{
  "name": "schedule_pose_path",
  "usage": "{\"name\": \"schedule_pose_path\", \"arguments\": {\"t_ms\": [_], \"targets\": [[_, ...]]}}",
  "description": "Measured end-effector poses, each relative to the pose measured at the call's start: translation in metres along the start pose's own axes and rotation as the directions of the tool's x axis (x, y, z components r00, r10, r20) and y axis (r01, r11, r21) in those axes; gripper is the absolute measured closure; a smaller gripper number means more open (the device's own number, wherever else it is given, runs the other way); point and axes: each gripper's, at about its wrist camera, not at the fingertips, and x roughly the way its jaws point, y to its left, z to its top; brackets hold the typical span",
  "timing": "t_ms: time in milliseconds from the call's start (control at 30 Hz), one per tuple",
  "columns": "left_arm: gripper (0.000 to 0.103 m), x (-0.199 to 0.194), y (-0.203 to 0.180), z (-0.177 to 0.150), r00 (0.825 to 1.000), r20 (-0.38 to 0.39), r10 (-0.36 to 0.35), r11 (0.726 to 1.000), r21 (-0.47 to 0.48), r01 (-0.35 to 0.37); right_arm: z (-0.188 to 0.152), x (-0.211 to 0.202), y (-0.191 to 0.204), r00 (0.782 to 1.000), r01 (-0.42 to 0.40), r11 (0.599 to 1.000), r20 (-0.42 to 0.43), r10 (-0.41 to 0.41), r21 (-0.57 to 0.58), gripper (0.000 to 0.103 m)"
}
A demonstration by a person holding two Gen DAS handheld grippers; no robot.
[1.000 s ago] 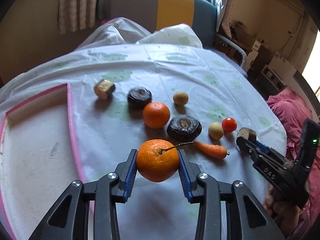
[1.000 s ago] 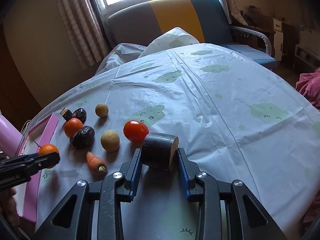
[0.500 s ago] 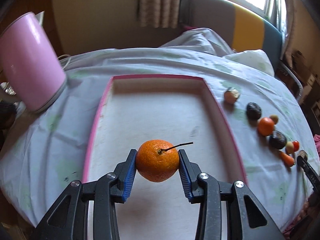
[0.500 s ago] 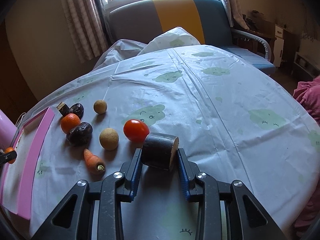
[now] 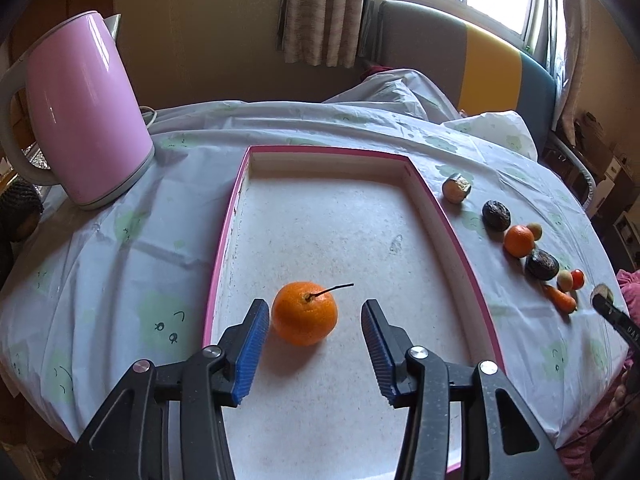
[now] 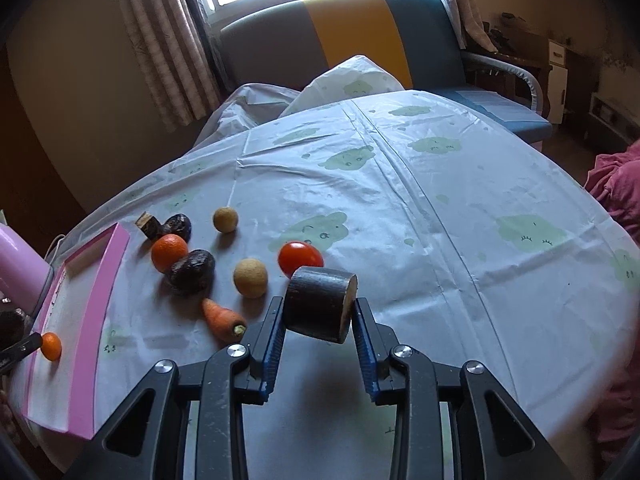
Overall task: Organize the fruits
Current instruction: 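Place the orange in the tray with the left gripper while the right places the black cylinder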
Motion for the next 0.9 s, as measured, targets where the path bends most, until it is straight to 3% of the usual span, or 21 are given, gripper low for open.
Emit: {"name": "schedule_pose_path", "arguments": {"t_ms": [133,267,467,567,733,900], "targets": [[0.054,-0.004,0.002,-0.004,1.000,0.002,-0.012,1.000,-0.001,0.012,0.003,-0.007,0.029,0.995,-0.098,0.994,-0.014,0.098,-0.049,0.070],[0.054,-0.005,0.008,-0.006,1.000,0.001,-0.022,1.000,-0.014,0.022,0.001,-0.004,0.073,0.975,-0.219,0.969,-0.065,0.213,-0.113,0.070],[0.054,-0.005,0.023,-0.009,1.000,-0.001,-0.023,0.998,-0.057,0.023,-0.005,0.006,0.149,0.914,-0.398,0.896,-0.176,0.366,-0.200,0.070],[0.054,-0.006,0.031,-0.010,1.000,0.001,-0.025,0.997,-0.077,0.025,-0.008,0.014,0.184,0.891,-0.444,0.861,-0.224,0.395,-0.247,0.070],[0.054,-0.008,0.037,-0.012,1.000,0.010,-0.022,0.996,-0.086,0.023,-0.012,0.031,0.230,0.871,-0.478,0.830,-0.273,0.407,-0.286,0.070],[0.054,-0.008,0.038,-0.013,1.000,0.013,-0.020,0.996,-0.082,0.021,-0.016,0.047,0.259,0.879,-0.462,0.831,-0.284,0.383,-0.309,0.068]]}}
